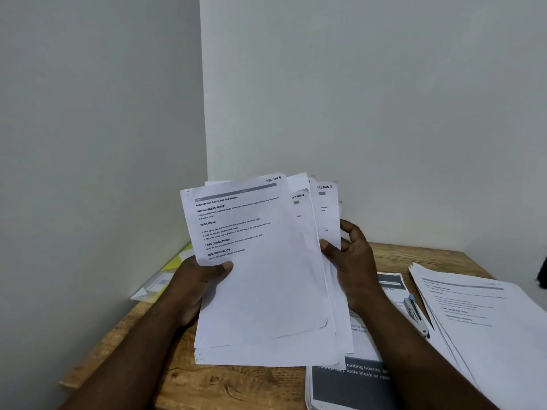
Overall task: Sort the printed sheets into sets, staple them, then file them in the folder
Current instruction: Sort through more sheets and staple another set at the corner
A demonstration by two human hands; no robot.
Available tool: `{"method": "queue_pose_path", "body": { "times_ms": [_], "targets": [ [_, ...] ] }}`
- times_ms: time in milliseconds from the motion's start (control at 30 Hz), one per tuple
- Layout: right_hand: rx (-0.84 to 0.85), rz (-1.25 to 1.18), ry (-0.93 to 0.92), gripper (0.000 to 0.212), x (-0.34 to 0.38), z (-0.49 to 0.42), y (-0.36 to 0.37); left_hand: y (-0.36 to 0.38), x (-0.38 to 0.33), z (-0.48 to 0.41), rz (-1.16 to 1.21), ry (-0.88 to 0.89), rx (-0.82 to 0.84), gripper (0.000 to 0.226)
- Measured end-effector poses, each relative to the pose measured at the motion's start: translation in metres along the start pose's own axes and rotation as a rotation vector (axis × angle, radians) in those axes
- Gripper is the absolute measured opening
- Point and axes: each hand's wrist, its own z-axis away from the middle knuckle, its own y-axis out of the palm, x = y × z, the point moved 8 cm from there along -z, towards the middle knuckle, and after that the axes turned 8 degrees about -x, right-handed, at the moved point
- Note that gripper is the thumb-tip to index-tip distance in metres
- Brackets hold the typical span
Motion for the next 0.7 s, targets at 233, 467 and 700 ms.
{"method": "queue_pose_path", "body": {
  "times_ms": [233, 467, 700],
  "targets": [
    [-0.03, 0.183, -0.158, 0.032, 0.013, 0.004, -0.002, -0.002, -0.003, 0.002, -0.015, 0.021, -0.059, 0.044],
    [-0.024, 0.286, -0.105, 0.01, 0.001, 0.005, 0.0, 0.002, -0.003, 0.002, 0.016, 0.018, -0.056, 0.046],
    [0.028, 0.361, -0.032, 0.028, -0.008, 0.006, 0.002, 0.003, -0.004, 0.004, 0.007, 0.024, -0.058, 0.046]
  ]
}}
